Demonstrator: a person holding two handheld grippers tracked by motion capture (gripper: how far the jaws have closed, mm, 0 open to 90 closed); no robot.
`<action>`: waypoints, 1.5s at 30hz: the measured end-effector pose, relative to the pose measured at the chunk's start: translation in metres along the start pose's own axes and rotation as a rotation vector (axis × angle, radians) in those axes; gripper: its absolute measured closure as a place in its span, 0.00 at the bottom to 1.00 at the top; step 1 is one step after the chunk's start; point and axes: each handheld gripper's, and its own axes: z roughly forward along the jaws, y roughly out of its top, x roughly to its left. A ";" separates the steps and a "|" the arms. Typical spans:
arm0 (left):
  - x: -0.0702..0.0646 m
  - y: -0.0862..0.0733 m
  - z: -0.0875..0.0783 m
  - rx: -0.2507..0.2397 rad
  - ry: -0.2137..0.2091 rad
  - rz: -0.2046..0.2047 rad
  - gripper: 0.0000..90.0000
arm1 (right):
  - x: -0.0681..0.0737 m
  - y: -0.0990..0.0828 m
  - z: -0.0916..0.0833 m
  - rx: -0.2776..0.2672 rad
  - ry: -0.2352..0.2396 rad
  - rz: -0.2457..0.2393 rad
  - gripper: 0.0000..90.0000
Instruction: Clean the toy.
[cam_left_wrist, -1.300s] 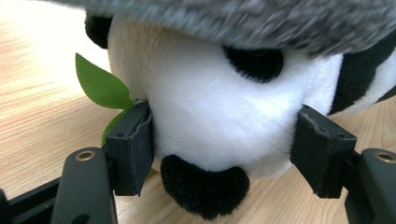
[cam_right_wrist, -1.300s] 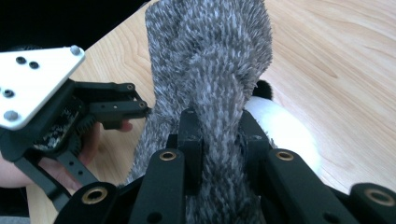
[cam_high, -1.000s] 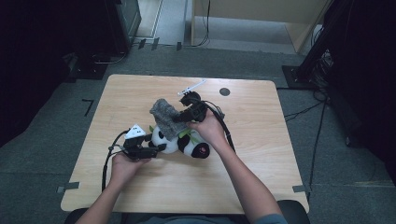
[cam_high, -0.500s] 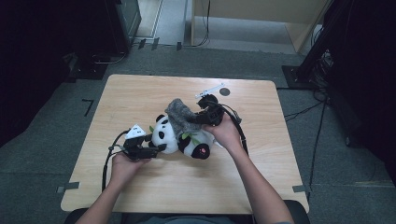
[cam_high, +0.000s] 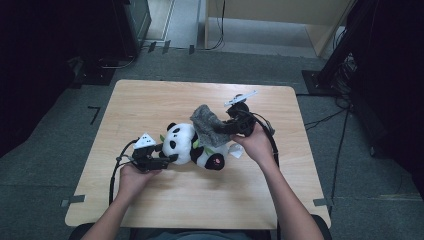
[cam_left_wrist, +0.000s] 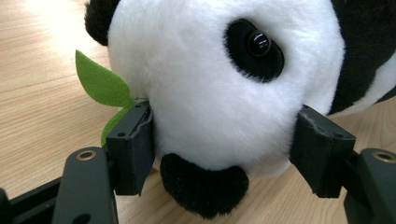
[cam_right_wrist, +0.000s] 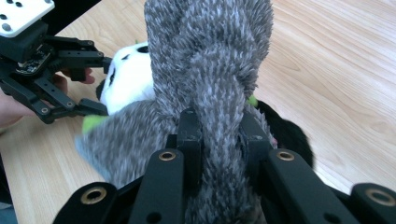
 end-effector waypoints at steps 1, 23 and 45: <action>0.000 0.000 0.000 0.000 -0.002 0.001 0.33 | -0.002 -0.001 -0.002 -0.001 -0.002 0.005 0.84; 0.000 0.000 0.000 -0.001 -0.001 0.001 0.33 | 0.005 -0.027 -0.019 -0.054 0.013 -0.046 0.84; 0.000 0.001 0.000 0.009 -0.003 -0.007 0.33 | -0.018 -0.073 0.005 -0.041 0.047 -0.010 0.84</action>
